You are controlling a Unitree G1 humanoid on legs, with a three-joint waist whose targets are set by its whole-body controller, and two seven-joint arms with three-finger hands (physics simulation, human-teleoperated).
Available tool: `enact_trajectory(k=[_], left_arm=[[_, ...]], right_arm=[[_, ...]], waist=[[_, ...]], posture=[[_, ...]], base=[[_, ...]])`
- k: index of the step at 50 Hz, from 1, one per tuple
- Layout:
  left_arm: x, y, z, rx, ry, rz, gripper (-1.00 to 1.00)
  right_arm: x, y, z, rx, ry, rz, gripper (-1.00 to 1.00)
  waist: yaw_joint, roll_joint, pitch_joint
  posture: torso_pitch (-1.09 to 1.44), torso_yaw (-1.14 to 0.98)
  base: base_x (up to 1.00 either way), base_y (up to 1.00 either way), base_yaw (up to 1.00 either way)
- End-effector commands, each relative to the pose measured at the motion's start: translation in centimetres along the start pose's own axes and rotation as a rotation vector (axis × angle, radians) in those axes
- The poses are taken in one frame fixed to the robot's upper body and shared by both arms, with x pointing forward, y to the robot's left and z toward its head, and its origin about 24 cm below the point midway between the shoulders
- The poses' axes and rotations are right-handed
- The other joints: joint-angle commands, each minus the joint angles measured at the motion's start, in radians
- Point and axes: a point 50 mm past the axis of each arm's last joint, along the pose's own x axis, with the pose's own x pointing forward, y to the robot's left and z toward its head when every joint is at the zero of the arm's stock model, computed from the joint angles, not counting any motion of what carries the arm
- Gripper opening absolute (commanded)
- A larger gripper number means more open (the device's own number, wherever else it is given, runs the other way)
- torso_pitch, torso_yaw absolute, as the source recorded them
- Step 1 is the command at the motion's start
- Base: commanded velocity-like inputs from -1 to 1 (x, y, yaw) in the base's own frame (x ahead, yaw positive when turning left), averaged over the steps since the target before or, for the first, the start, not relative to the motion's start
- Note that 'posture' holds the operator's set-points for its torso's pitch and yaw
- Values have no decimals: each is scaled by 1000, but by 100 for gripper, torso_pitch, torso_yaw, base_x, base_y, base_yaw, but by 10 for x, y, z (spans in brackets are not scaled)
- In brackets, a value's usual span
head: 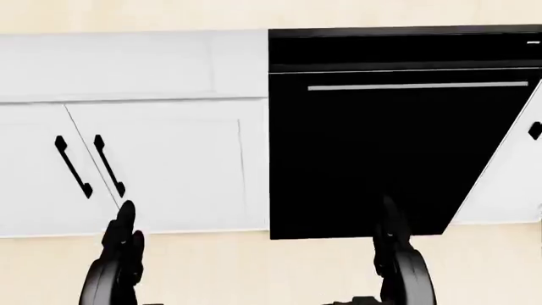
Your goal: Pick up the bowl with cake and place it on the tray. Pick up the cupcake and place it on the tray.
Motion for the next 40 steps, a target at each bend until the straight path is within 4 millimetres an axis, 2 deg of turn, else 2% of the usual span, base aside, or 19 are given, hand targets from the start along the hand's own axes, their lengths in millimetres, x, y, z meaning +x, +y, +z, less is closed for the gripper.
enact_trajectory(k=[1, 3, 4, 5, 7, 8, 12, 19, 20, 21, 22, 23, 26, 31, 35, 37, 38, 39, 40], left_arm=[[1, -2, 38, 21, -179, -16, 100], [3, 4, 42, 5, -194, 9, 100], [3, 5, 44, 4, -197, 9, 100], [3, 5, 44, 5, -198, 9, 100], [4, 6, 46, 6, -203, 17, 100], [3, 6, 48, 5, -205, 18, 100], [2, 3, 59, 16, -222, 10, 100], [2, 2, 55, 24, -220, 3, 100], [1, 2, 55, 24, -222, 4, 100], [1, 3, 55, 24, -226, 8, 100], [-1, 3, 56, 17, -235, 17, 100], [-1, 3, 56, 15, -234, 14, 100], [-2, 2, 55, 18, -237, 10, 100], [-4, 0, 57, 21, -237, 5, 100], [-3, -1, 60, 26, -239, -3, 100], [-3, -2, 60, 24, -238, -6, 100], [-2, -2, 58, 25, -236, -6, 100], [-3, -3, 57, 24, -234, -8, 100], [-2, -3, 56, 22, -234, -10, 100]], right_arm=[[3, 6, 35, -12, -166, 25, 100], [5, 7, 34, -17, -164, 25, 100], [5, 7, 36, -17, -166, 22, 100], [5, 7, 36, -17, -166, 21, 100], [5, 8, 36, -21, -169, 20, 100], [6, 8, 36, -18, -168, 21, 100], [3, 11, 46, 0, -189, 34, 100], [0, 21, 46, 25, -211, 106, 100], [0, 22, 45, 22, -211, 112, 100], [1, 22, 45, 26, -210, 116, 100], [1, 23, 44, 28, -210, 121, 100], [1, 23, 43, 31, -210, 124, 100], [0, 22, 43, 36, -210, 128, 100], [-1, 19, 45, 38, -220, 128, 100], [-1, 18, 48, 46, -227, 126, 100], [-1, 18, 46, 50, -227, 126, 100], [-1, 18, 45, 51, -226, 127, 100], [-1, 18, 44, 52, -225, 128, 100], [0, 18, 43, 53, -225, 130, 100]], waist=[[-2, -8, -1], [8, -1, -62], [9, -1, -51], [6, -6, -17], [7, -6, -70], [8, -6, -76], [9, -3, -79], [7, 0, -88], [8, 4, -104], [10, 20, -85], [13, 51, -67], [11, 70, -66], [16, 76, -67], [24, 50, -44], [26, 0, -47], [23, -54, -61], [17, -108, -80], [2, -60, -64], [5, -65, -54]], posture=[[0, 0], [0, 0], [0, 0], [0, 0], [0, 0], [0, 0], [0, 0], [0, 0], [0, 0], [0, 0], [0, 0], [0, 0], [0, 0], [0, 0], [0, 0], [0, 0], [0, 0], [0, 0], [0, 0]], base=[[0, 0, 0], [0, 0, 0], [0, 0, 0], [0, 0, 0], [0, 0, 0], [0, 0, 0], [0, 0, 0], [0, 0, 0], [0, -22, 0], [0, -59, 0], [0, -72, 0], [0, -72, 0], [0, -78, 0], [0, -88, 0], [0, -88, 0], [0, -87, 0], [0, -88, 0], [0, -87, 0], [0, -88, 0]])
